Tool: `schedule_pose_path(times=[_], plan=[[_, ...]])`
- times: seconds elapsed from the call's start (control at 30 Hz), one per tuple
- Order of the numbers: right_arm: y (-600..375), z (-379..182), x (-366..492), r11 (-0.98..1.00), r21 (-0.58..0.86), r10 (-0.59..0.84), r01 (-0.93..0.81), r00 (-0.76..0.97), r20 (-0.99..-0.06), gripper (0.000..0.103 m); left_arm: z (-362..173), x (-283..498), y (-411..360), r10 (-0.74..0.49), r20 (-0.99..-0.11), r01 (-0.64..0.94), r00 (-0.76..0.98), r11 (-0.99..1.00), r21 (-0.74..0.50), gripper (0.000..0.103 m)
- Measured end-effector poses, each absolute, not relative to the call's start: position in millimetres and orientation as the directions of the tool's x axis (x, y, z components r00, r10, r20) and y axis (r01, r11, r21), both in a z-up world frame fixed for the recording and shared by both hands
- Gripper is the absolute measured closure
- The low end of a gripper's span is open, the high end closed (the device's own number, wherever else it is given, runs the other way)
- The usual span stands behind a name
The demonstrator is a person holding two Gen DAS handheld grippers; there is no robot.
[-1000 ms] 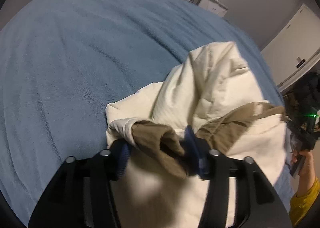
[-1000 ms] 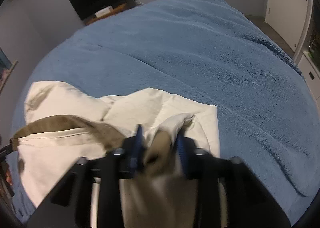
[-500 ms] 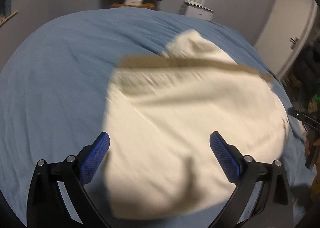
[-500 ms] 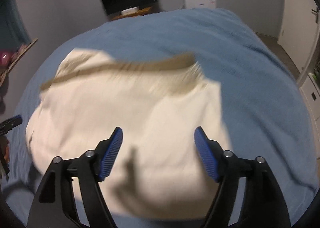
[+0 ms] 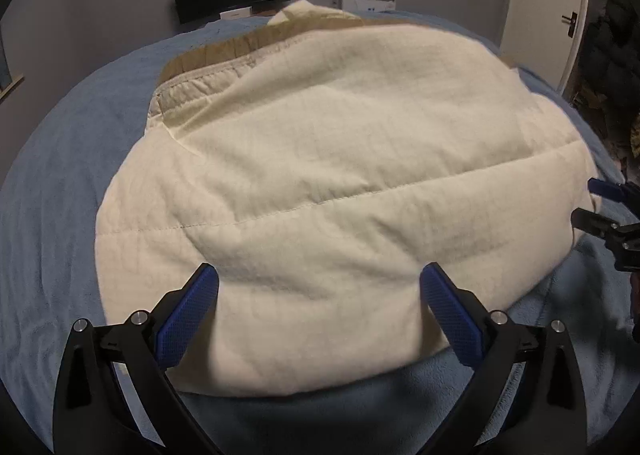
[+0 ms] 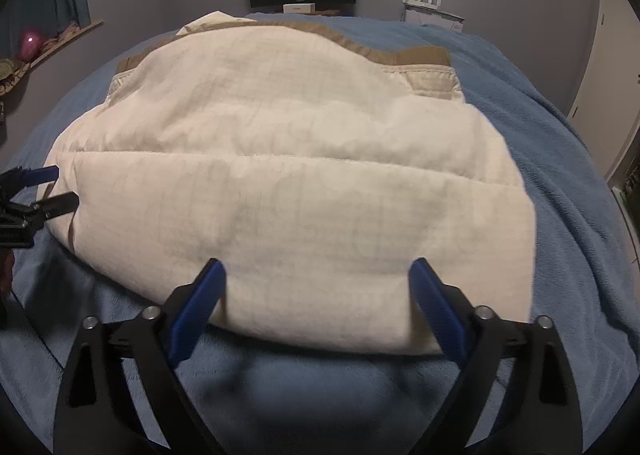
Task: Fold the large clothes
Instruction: 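Fold the hem up over the jacket toward the hood, then open both tools, then press both tools along the folded tan hem edge to flatten it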
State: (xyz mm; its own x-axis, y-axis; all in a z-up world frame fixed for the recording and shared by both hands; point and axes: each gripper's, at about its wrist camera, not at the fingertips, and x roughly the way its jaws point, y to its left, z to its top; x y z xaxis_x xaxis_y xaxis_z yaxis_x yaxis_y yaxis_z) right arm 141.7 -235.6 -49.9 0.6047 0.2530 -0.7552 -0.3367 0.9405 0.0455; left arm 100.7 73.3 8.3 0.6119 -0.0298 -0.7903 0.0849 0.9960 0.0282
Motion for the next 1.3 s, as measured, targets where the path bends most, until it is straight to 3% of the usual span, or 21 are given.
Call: schedule_pose_path(times=[0.33, 0.8, 1.0, 1.3], plan=[[-208, -38, 211, 0.945, 0.07, 0.262, -0.32, 0.609, -0.749, 0.006, 17, 167, 81, -0.077, -0.794, 0.056, 0.603, 0.997, -0.054, 0.005], [-184, -35, 332, 0.953, 0.118, 0.254, -0.279, 0.524, -0.813, 0.006, 30, 306, 96, 0.0, -0.831, -0.007, 0.557, 1.0, -0.005, 0.005], [-184, -57, 352, 0.95, 0.159, 0.271, -0.269, 0.455, -0.848, 0.006, 9, 326, 106, -0.017, -0.878, -0.015, 0.479, 0.999, -0.028, 0.005], [-172, -78, 353, 0.955, 0.09, 0.218, -0.283, 0.462, -0.86, 0.006, -13, 329, 106, -0.026, -0.89, 0.001, 0.455, 1.0, -0.028, 0.005]])
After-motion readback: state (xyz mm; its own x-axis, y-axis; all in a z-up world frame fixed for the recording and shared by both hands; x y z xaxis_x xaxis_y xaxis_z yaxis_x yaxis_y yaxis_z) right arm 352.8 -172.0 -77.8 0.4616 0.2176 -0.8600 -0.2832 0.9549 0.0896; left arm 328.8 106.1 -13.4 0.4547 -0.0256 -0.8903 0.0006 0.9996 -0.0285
